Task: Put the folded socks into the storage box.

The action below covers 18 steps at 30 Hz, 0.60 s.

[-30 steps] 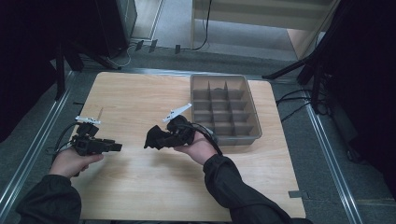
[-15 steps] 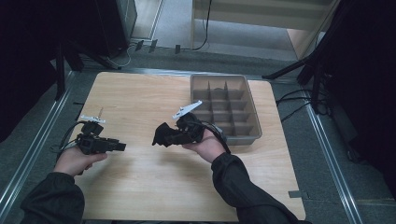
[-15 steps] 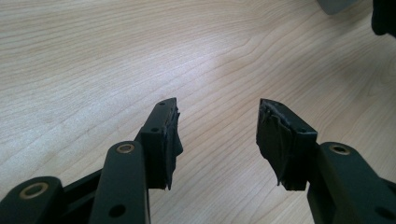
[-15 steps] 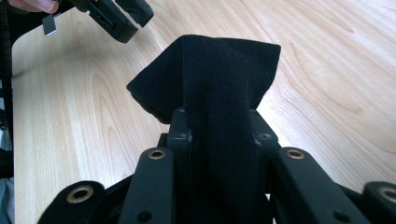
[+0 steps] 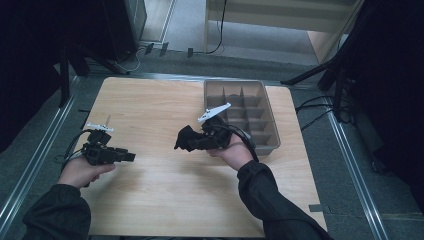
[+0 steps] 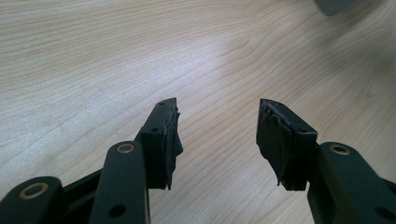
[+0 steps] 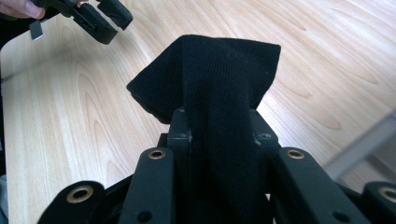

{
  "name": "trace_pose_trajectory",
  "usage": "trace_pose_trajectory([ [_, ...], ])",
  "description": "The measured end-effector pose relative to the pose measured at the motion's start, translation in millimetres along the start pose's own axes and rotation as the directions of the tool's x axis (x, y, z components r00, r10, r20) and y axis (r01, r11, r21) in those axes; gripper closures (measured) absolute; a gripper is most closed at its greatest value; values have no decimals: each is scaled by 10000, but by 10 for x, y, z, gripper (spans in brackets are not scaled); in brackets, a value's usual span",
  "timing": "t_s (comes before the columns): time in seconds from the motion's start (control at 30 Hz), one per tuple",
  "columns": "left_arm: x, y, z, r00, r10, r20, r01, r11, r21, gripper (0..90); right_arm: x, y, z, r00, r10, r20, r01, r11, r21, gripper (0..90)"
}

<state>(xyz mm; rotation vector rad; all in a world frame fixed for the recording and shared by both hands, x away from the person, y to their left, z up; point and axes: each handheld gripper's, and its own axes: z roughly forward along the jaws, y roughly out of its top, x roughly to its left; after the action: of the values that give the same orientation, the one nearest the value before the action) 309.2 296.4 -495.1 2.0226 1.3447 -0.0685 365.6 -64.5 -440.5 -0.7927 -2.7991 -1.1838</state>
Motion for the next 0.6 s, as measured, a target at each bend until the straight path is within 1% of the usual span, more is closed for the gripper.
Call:
trace_pose_trajectory([
  [0.2,-2,-1,-3,10000,19,-15,-19,10000,8,478,-75,-36,-91,9997,158,160,-157,9999,-49,694],
  [0.27,-9,-3,0,10000,87,-25,-87,10000,18,479,-91,-46,-119,9996,198,200,-197,9998,-27,693],
  [0.47,-19,-2,5,9999,134,-18,-134,9999,37,482,-170,-81,-238,9991,269,329,-261,9994,-230,693],
  [0.6,-21,1,9,9999,144,-25,-144,9999,43,482,-222,-112,-312,9983,298,499,-289,9994,-186,693],
])
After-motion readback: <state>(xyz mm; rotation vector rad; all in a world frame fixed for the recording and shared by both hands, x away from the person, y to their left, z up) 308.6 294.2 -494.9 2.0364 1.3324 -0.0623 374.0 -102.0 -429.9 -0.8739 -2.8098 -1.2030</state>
